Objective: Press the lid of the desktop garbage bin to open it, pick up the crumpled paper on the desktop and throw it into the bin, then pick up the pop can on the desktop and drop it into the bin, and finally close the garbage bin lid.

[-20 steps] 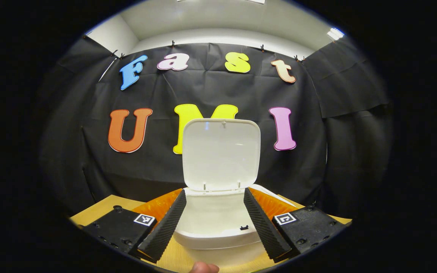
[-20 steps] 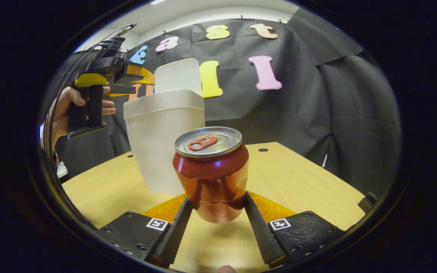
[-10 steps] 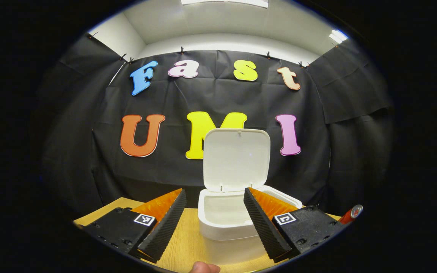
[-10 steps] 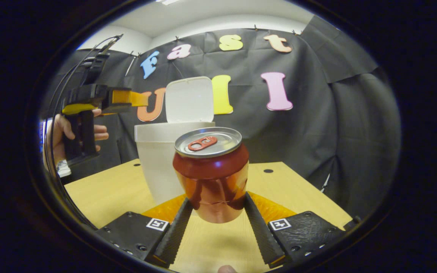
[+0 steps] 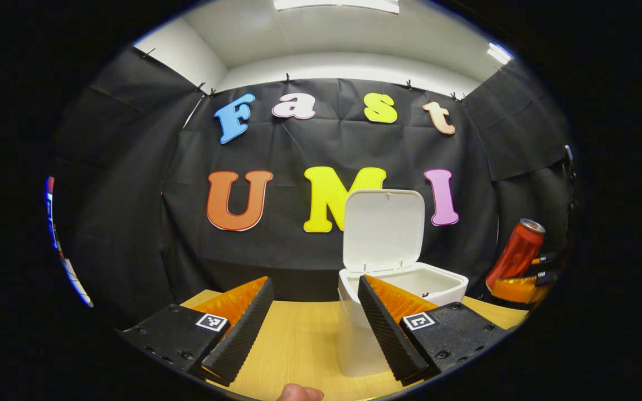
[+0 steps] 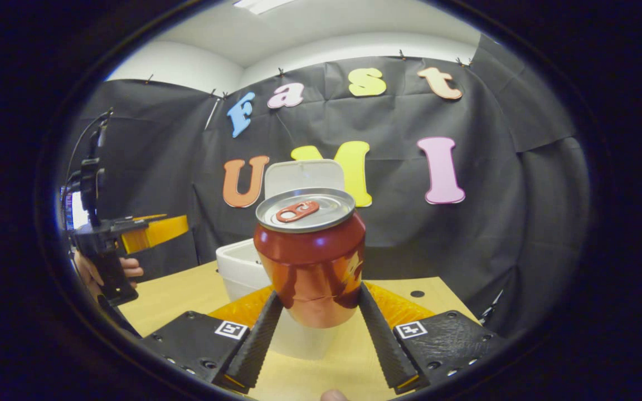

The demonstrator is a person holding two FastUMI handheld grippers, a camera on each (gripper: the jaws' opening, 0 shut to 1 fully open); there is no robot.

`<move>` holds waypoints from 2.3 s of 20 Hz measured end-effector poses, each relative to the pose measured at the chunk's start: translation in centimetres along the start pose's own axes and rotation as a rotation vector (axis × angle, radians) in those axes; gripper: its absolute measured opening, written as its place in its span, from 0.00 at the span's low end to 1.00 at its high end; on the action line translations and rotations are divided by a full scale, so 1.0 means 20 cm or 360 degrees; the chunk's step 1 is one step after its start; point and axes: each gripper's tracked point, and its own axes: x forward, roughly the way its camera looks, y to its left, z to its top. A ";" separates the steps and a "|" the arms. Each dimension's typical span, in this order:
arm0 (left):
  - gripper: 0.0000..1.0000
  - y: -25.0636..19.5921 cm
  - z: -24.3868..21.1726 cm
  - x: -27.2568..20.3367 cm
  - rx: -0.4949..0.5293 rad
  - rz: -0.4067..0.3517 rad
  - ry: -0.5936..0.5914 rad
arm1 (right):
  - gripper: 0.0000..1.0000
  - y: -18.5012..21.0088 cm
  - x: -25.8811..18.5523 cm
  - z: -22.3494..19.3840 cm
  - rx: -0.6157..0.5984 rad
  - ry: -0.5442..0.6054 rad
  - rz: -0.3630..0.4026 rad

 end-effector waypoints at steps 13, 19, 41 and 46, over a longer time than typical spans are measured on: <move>0.98 0.18 -0.06 -0.22 0.0018 0.0136 -0.0002 | 0.81 0.15 0.60 0.19 -0.0064 0.0166 0.0053; 0.98 0.16 -0.07 -0.26 0.0033 0.0133 0.0009 | 0.81 0.16 0.73 0.05 -0.0054 0.0318 0.0030; 0.98 0.06 -0.12 -0.21 0.0041 0.0071 0.0027 | 0.94 0.10 0.46 0.39 -0.0008 0.0019 -0.0077; 0.98 -0.02 -0.19 -0.18 -0.0006 -0.0007 0.0052 | 0.94 0.08 0.38 0.64 -0.0031 -0.0069 -0.0134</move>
